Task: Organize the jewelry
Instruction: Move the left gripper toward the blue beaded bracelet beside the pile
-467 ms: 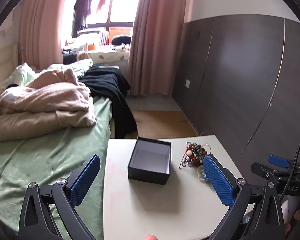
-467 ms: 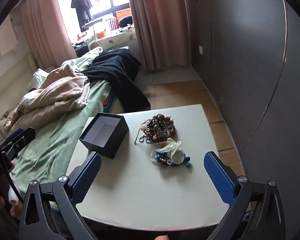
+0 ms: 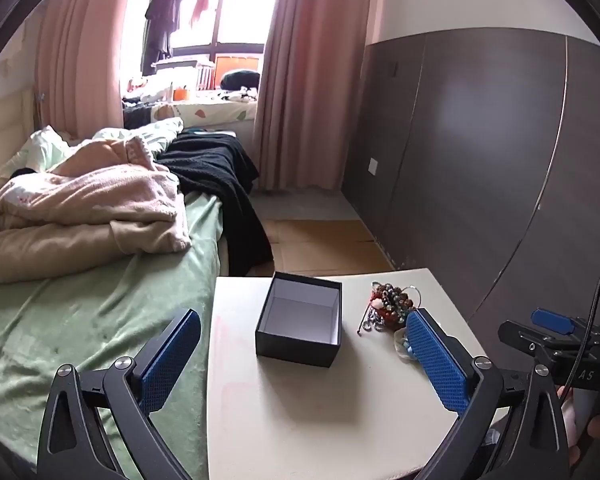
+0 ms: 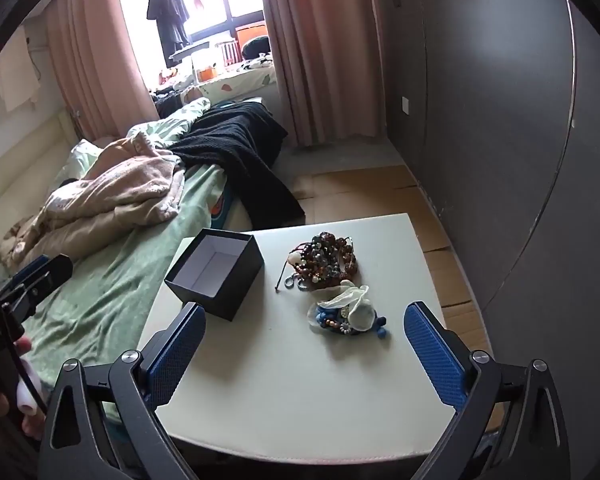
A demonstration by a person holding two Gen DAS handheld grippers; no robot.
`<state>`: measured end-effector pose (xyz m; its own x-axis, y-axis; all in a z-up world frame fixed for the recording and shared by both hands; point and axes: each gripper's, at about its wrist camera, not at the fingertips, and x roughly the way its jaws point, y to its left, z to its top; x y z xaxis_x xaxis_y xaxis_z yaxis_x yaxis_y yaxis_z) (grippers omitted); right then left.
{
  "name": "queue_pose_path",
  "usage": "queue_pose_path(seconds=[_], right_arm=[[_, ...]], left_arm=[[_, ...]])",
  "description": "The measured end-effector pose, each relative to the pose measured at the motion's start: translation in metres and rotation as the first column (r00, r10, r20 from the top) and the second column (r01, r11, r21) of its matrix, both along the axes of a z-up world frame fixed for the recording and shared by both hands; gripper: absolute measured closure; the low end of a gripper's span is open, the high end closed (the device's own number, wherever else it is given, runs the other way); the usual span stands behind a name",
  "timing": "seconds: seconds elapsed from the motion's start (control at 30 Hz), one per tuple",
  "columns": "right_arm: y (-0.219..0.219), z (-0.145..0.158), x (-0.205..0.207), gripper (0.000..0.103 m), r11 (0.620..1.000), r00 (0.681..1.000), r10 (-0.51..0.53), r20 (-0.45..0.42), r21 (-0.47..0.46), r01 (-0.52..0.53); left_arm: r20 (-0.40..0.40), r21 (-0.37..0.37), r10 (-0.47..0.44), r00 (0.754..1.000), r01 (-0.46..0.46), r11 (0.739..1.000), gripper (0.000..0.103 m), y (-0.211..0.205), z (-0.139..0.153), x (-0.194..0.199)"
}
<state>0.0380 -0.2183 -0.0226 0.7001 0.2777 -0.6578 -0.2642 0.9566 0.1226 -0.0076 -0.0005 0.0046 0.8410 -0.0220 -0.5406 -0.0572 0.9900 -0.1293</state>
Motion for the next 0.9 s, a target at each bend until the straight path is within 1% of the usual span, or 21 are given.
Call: queue_pose_path(seconds=[0.33,0.5,0.7,0.9], right_arm=[[-0.004,0.003,-0.005,0.003,0.999,1.0,-0.002,0.02,0.034,0.001],[-0.004,0.004,-0.008,0.003,0.999,1.0,0.004,0.024,0.035,-0.005],[-0.004,0.003,-0.009,0.003,0.999,1.0,0.013,0.019,0.033,-0.014],[0.0,0.006,-0.013,0.003,0.999,0.999,0.02,0.035,0.026,-0.021]], left_arm=[[-0.009,0.001,-0.017,1.0,0.017,1.0,0.0,-0.002,-0.002,-0.002],[-0.015,0.003,-0.018,1.0,0.018,1.0,0.0,0.0,-0.007,-0.009],[-0.018,-0.006,-0.014,1.0,0.014,1.0,0.0,0.002,-0.008,-0.008],[-0.015,-0.008,-0.025,1.0,0.025,1.0,0.0,0.0,-0.01,-0.008]])
